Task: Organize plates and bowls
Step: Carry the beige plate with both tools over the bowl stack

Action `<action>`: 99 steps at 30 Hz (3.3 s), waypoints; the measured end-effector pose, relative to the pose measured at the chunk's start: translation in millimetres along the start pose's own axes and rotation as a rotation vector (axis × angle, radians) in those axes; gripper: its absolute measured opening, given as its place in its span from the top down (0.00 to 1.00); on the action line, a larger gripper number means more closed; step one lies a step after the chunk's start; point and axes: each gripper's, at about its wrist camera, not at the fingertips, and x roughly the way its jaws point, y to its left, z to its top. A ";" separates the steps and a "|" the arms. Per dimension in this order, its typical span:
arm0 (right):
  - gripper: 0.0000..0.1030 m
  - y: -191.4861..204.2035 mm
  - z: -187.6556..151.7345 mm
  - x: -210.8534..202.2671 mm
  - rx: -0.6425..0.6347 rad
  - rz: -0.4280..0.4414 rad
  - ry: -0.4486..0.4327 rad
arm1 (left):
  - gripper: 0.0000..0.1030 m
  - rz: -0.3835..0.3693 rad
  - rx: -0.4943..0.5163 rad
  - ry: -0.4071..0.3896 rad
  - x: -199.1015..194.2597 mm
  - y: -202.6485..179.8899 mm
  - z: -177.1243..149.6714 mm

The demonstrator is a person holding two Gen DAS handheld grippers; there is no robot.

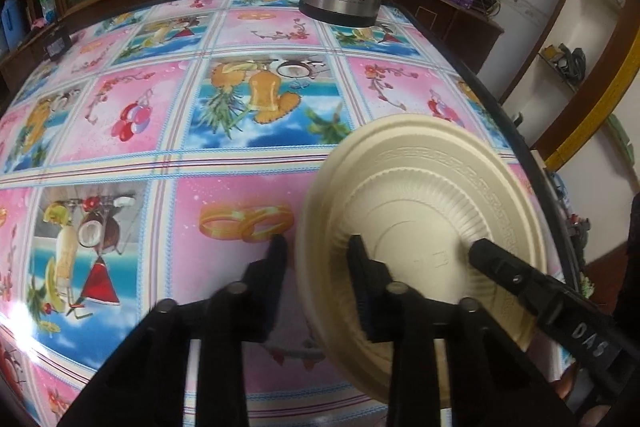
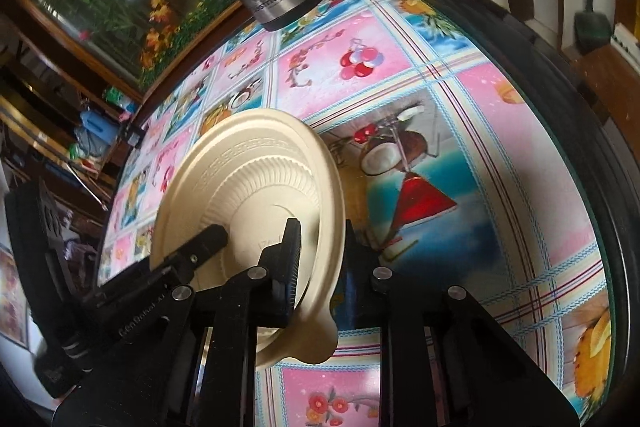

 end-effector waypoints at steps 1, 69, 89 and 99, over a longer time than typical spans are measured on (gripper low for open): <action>0.84 1.3 -0.4 0.0 -0.009 -0.004 -0.002 | 0.79 -0.006 0.000 0.002 0.1 -0.3 -0.1; 0.87 193.8 -112.4 -71.6 -0.126 0.247 -0.045 | 0.90 0.125 -0.138 -0.308 -206.0 131.6 -87.5; 0.87 239.4 -123.0 -67.7 -0.191 0.300 0.010 | 0.90 0.188 -0.177 -0.338 -233.8 173.8 -111.2; 0.87 339.5 -166.0 -5.6 -0.348 0.380 0.198 | 0.88 0.361 -0.265 -0.247 -256.2 261.4 -143.0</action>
